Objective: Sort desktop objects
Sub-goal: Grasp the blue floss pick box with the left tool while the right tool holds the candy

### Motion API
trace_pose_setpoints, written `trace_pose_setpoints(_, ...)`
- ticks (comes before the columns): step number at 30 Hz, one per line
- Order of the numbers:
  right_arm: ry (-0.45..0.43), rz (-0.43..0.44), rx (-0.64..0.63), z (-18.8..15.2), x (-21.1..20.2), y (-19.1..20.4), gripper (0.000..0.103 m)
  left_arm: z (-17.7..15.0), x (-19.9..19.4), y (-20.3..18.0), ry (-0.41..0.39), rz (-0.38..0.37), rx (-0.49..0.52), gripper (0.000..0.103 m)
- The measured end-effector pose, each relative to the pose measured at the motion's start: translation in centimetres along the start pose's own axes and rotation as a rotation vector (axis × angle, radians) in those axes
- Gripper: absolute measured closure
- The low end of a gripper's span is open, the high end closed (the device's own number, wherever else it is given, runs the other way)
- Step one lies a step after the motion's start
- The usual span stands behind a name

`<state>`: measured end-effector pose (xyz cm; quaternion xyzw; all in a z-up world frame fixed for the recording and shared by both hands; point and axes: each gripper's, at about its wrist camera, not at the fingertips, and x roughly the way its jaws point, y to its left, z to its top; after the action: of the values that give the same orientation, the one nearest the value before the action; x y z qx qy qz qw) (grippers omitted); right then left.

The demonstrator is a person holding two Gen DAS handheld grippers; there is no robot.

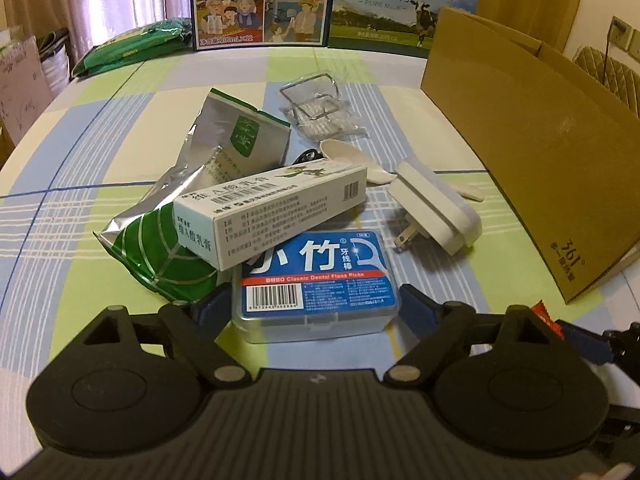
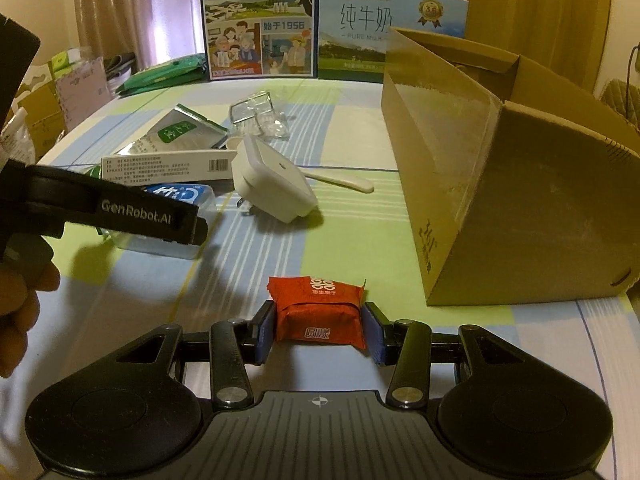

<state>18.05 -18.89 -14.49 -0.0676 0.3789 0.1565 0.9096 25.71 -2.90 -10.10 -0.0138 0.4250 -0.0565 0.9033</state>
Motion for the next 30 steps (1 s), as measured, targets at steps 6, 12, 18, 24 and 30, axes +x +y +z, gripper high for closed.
trace_pose_setpoints(6,0.006,-0.007,0.012,-0.3,-0.9,-0.4,0.06,-2.0,-2.3,-0.1,0.029,-0.013,0.025,0.019)
trace_pose_setpoints(12,0.02,-0.005,-0.003,-1.4,-1.8,0.0,0.056,-4.9,-5.1,-0.2,0.026,-0.014,0.048,0.018)
trace_pose_setpoints(18,0.014,-0.02,-0.012,-1.9,-1.8,0.1,0.037,-5.9,-5.3,0.1,0.018,-0.024,0.037,0.018)
trace_pose_setpoints(24,0.01,-0.008,0.019,-1.8,-1.3,-0.3,0.037,-5.8,-5.0,0.2,-0.004,-0.026,0.027,0.018)
trace_pose_setpoints(30,0.004,-0.009,0.029,-1.8,-1.4,-0.3,0.047,-5.7,-4.9,-0.1,-0.037,-0.009,0.048,0.015)
